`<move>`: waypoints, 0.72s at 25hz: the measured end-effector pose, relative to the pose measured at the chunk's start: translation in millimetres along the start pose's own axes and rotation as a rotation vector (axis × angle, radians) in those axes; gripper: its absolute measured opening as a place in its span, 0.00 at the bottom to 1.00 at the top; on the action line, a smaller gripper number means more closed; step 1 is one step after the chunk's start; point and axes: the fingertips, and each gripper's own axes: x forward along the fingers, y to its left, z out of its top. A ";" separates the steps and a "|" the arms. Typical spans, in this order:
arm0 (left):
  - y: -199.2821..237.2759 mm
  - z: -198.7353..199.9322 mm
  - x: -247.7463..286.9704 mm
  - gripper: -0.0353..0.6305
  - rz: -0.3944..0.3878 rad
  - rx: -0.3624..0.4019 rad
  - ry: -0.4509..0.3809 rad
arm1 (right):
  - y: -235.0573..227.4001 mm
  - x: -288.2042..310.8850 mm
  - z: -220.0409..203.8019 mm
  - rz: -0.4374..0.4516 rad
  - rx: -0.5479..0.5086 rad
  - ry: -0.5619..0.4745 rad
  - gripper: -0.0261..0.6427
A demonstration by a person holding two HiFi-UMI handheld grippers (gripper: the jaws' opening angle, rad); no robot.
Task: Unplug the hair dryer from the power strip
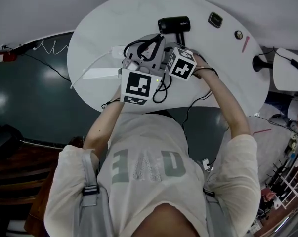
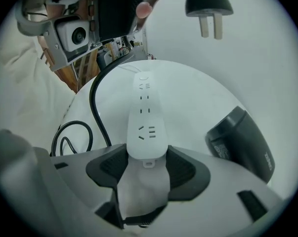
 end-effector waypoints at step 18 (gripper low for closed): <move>14.3 -86.0 -56.8 0.10 0.147 -0.182 0.232 | 0.3 0.9 -3.8 -0.025 0.014 0.000 0.42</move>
